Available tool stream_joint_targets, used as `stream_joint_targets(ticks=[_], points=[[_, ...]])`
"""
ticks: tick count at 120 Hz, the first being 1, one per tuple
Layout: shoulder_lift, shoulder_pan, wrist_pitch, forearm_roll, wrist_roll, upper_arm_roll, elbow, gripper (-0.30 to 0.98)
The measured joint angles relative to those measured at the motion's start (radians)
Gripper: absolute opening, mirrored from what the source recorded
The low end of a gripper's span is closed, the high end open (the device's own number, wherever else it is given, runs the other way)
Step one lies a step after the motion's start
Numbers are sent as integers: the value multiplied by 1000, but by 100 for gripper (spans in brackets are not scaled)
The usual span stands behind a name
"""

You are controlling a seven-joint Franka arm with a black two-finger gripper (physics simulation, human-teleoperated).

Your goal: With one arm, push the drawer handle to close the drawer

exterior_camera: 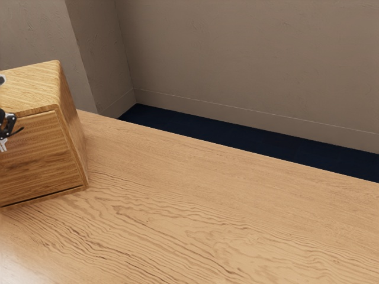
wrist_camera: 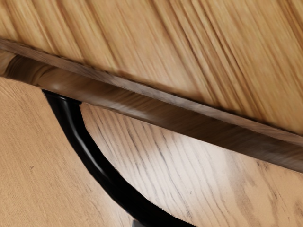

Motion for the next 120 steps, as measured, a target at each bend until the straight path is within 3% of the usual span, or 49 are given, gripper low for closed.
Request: stream_joint_targets(ticks=[36, 48, 56, 66, 73, 78, 94, 106, 120], points=[[0, -54, 5, 18, 72, 31, 40, -9], [16, -66, 10, -6, 95, 32, 28, -9], [111, -43, 11, -140, 107, -60, -29, -9], [256, 166, 3, -387, 130, -399, -113, -10], [436, 236, -15, -518, 167, -607, -16, -9], [570, 255, -34, -587, 200, -694, 102, -7], [818, 353, -72, -755, 314, -797, 337, 19], [855, 408, -49, -829, 406, -852, 376, 38], [861, 418, -21, -874, 500, -864, 386, 51]])
